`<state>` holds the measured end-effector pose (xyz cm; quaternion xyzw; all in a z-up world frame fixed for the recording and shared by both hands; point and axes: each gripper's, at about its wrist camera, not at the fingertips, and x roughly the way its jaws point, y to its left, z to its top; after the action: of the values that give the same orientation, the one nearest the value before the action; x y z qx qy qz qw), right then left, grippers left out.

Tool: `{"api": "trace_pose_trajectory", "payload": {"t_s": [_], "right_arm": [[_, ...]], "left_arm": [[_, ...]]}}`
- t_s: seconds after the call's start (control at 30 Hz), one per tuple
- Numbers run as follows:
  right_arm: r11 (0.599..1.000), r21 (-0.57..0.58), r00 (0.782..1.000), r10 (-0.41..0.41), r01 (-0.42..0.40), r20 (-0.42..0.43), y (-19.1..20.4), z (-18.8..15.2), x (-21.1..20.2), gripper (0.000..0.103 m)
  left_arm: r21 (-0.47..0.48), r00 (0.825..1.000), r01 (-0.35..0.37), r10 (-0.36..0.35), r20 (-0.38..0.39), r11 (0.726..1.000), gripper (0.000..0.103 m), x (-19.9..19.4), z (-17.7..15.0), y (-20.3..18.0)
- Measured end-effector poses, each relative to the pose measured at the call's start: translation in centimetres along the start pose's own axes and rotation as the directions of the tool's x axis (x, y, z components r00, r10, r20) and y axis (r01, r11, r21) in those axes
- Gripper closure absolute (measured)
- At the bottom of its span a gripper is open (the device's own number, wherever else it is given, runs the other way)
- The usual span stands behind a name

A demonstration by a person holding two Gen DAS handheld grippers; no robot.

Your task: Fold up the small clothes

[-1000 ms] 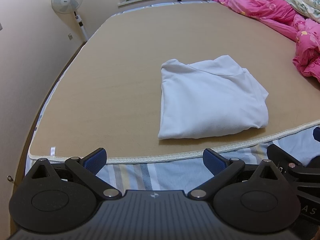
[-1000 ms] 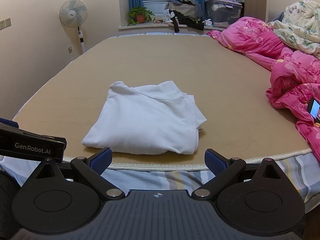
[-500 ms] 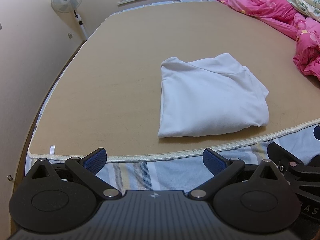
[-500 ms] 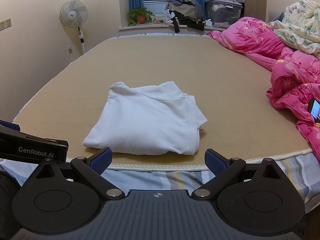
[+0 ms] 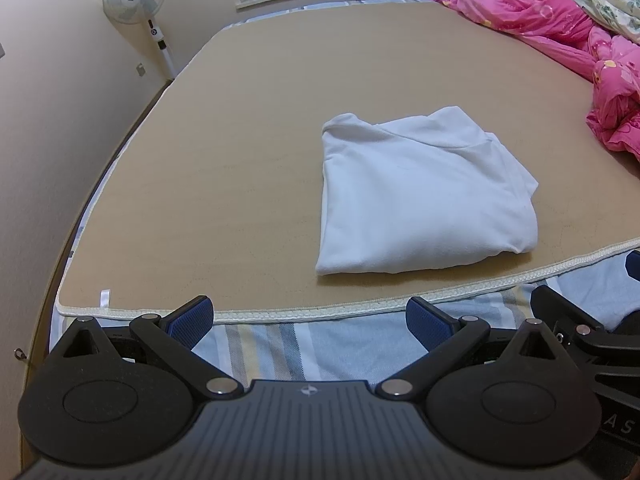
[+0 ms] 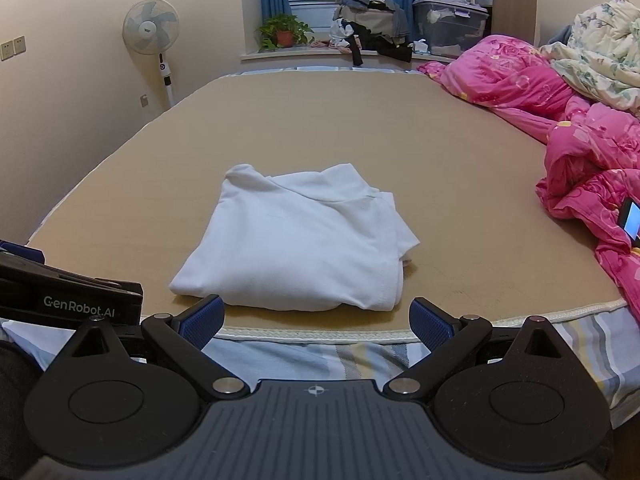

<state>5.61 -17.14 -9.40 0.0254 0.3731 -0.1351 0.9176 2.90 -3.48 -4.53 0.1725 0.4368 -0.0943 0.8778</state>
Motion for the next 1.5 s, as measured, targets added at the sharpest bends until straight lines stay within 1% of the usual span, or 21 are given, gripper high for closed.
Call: {"api": "trace_pose_trajectory", "payload": {"t_s": [1.13, 1.5], "right_arm": [[1.0, 0.01, 1.0, -0.006, 0.006, 0.006, -0.12, 0.6, 0.23, 0.004], [1.0, 0.009, 1.0, -0.001, 0.001, 0.006, -0.04, 0.73, 0.31, 0.004]], "left_arm": [[0.009, 1.0, -0.018, 0.018, 0.025, 1.0, 0.001, -0.77, 0.38, 0.04], [0.009, 1.0, -0.023, 0.023, 0.016, 1.0, 0.001, -0.56, 0.34, 0.06]]}}
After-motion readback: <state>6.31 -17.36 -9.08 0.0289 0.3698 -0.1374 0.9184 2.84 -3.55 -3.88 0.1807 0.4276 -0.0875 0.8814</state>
